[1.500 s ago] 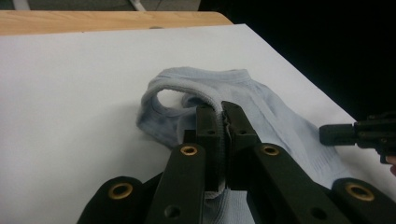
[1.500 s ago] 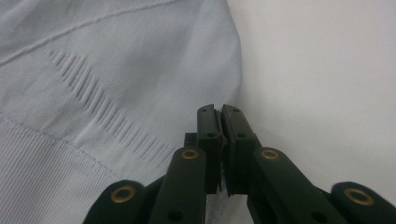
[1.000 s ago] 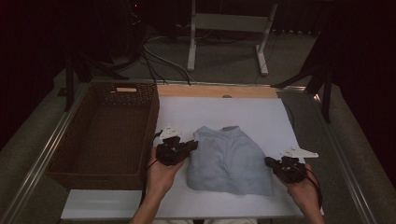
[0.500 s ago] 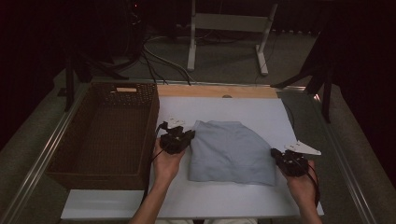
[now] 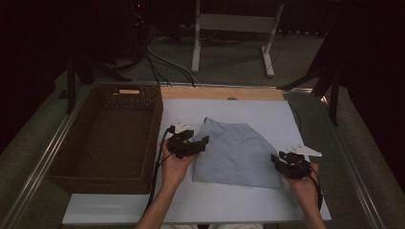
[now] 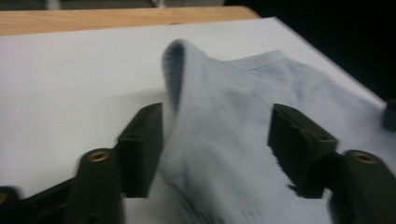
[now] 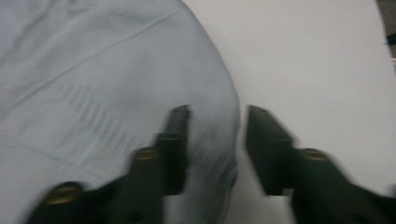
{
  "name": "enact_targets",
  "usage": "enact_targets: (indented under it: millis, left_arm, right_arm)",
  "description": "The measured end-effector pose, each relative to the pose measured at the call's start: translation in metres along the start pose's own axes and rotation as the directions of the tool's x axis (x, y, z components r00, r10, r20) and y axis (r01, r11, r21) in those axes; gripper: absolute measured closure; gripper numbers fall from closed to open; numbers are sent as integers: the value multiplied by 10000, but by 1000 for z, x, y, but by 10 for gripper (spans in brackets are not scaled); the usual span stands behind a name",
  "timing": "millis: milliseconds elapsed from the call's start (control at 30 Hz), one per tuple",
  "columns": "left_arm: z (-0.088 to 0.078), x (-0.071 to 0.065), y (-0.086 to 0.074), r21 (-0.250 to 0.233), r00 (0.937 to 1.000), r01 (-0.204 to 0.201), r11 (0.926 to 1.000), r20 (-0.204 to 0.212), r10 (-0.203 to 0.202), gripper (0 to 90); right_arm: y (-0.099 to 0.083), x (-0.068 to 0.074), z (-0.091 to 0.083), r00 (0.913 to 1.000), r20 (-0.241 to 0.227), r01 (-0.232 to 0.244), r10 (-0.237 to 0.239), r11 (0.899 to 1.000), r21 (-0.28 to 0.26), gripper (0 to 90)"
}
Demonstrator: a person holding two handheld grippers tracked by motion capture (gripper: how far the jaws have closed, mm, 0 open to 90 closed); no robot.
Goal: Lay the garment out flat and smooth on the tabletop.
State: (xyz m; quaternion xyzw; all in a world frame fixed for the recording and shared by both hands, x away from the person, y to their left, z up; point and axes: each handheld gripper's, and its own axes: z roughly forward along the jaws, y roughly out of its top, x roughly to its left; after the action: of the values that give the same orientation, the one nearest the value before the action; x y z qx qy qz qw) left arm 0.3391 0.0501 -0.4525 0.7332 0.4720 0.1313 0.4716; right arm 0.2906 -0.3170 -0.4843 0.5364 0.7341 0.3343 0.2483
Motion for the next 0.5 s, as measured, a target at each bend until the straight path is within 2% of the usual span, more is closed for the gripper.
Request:
enact_targets:
  millis: [67,133,233,267,500]
  left_arm:
    - [-3,-3,-4,-120,9995,-206,9997,251,209,294]
    - [-6,-4,-7,-220,9987,-231,9995,457,240,279]
    - [-10,-4,-11,-368,9970,-199,9991,735,226,267]
    - [-10,-4,-12,-366,9967,-192,9991,784,220,260]
    - [-11,-3,-27,-148,9974,-281,9995,655,290,239]
  right_arm:
    - [-1,-1,-4,9992,-373,-155,153,9999,-41,458]
    - [-2,-1,-7,9987,-493,-153,148,9998,-111,413]
    - [-4,-3,-12,9958,-842,-367,353,9992,-158,389]
    - [-5,-3,-14,9959,-828,-391,374,9991,-190,384]
    - [-13,-7,-21,9949,-902,-466,458,9989,-78,375]
